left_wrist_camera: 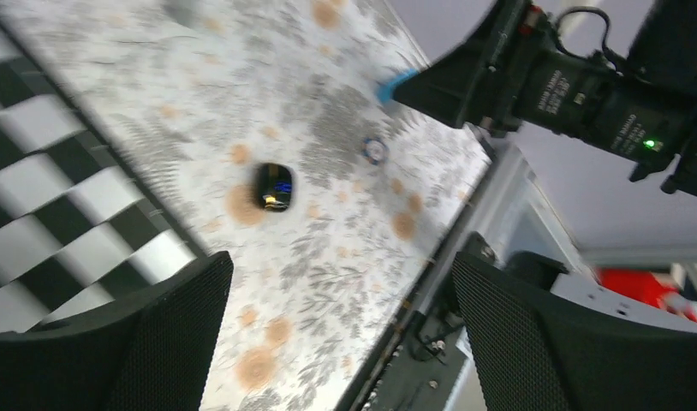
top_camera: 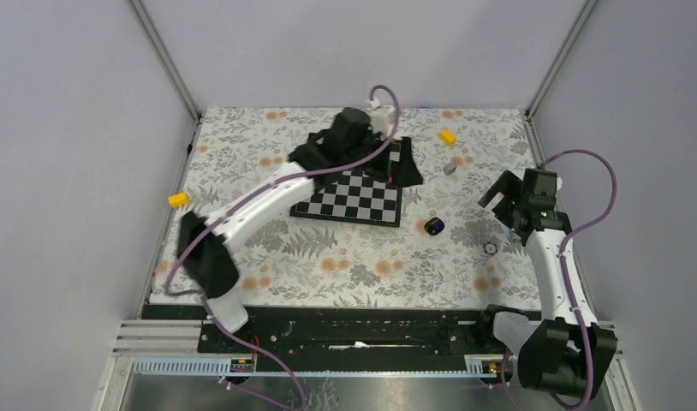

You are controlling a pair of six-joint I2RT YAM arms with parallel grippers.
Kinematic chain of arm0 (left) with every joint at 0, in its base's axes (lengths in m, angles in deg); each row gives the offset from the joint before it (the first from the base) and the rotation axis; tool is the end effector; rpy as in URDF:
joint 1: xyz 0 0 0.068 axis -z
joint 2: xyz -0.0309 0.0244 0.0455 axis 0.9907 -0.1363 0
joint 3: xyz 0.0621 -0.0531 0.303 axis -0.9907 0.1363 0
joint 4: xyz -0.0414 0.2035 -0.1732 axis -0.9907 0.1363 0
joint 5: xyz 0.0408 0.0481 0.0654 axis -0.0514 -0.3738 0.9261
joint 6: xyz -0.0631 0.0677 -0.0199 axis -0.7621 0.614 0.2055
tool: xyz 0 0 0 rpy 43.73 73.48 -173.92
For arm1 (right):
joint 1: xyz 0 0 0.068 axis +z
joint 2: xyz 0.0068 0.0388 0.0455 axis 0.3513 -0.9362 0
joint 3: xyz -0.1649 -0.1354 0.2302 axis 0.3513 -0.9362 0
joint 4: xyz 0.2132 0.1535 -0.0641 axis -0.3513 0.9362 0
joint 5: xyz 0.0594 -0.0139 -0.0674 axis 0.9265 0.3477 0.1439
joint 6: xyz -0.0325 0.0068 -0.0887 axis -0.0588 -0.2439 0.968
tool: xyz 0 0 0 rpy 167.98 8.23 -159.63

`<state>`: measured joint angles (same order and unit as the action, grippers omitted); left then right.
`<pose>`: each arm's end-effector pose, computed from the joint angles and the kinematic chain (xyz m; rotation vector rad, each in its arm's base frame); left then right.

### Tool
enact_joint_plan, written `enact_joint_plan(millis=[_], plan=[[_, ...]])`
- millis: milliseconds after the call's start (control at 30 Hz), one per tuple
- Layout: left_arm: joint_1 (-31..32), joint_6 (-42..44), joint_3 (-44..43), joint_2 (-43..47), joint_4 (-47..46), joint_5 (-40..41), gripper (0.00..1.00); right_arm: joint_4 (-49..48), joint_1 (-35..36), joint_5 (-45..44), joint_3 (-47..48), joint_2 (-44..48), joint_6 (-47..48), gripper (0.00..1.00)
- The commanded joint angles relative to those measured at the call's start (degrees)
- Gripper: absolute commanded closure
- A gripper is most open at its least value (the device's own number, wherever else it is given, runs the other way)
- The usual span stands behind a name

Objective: Insert the wireless bluetooth earbuds into the charging case
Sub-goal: Reset both arms

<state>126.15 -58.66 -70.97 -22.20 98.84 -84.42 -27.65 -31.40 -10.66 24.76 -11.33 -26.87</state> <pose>0.3220 -0.3655 0.3738 0.6293 2.1599 -1.2282 0.2457 -0.0450 0.2715 0.7309 2.1661 0.1746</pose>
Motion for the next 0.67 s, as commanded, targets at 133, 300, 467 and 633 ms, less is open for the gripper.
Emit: enact_joint_plan(millis=[133, 300, 467, 633], plan=[[-15.93, -0.07, 22.36, 22.89, 2.84, 17.82, 0.01, -2.82, 11.39, -10.12, 4.67, -2.87, 0.10, 0.00], [-25.46, -0.40, 30.04, 32.60, 4.87, 23.69, 0.01, -3.06, 13.28, -10.92, 5.87, -5.27, 0.31, 0.01], [-27.10, 1.14, 33.73, 40.04, 4.54, 33.87, 0.01, -4.01, 13.29, -12.15, 5.65, -5.00, 0.67, 0.01], [-27.11, 2.02, 33.15, 41.08, 5.75, 35.51, 0.01, -4.49, 13.29, -12.45, 4.79, -4.44, 0.54, 0.00]])
